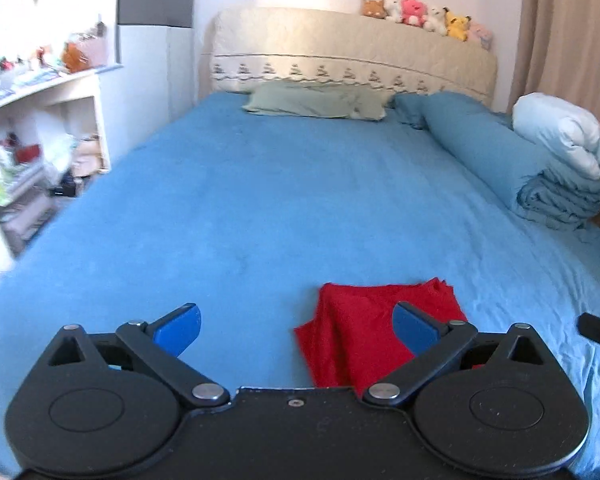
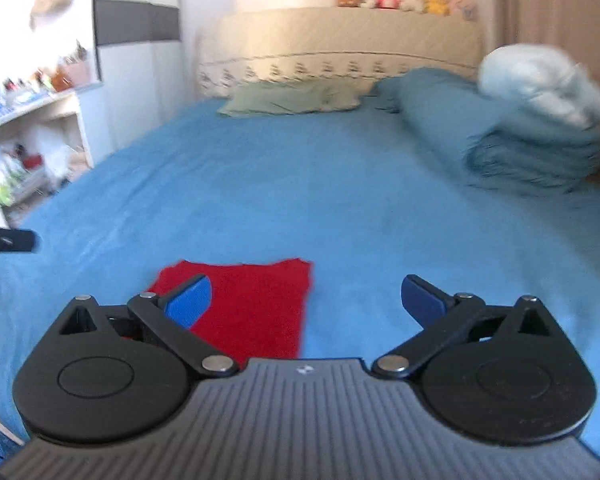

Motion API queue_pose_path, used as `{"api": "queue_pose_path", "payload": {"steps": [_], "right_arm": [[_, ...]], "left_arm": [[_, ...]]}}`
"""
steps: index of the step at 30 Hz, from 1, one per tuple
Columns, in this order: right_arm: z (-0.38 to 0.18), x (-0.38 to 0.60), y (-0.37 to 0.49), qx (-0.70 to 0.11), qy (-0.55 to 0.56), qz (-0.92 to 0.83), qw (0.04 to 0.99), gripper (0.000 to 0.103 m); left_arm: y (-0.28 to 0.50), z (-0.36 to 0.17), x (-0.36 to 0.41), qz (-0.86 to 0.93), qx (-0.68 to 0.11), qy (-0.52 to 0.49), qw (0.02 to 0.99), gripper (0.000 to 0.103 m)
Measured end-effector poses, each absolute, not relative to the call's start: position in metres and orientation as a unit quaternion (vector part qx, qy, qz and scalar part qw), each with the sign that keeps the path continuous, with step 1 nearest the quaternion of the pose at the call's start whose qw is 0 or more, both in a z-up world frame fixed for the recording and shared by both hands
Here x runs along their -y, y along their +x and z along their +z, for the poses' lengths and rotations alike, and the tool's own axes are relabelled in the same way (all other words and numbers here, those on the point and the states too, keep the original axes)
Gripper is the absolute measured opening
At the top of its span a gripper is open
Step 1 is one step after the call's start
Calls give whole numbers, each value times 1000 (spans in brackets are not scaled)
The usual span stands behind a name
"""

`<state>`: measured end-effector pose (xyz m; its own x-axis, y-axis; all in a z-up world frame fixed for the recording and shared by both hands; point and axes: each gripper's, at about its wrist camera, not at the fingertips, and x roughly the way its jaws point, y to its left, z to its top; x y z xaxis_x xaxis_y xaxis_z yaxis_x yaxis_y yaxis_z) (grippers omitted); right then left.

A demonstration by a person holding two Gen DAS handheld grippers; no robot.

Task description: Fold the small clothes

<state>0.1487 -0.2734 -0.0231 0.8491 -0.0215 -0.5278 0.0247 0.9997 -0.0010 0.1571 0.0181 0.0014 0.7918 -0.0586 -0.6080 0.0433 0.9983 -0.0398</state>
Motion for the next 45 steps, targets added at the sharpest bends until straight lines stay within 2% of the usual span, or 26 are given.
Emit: {"api": "queue_pose_path", "payload": {"steps": [6,14,23,45], "right_arm": [[15,267,96,-347,13,-50,937,103],[16,253,38,-386,13,-51,921,103],[-12,242,4,-416,10,-47,908,103],[-6,247,0,-408,17,-53,911,103]], "left_arm": [[92,21,-11,-3,-357,12,934,103],[36,-3,5,-9,-394,32,919,103],[24,-3,16,-31,-381,40,923,103],[16,3,22,-35,-366,45,929,103]]}}
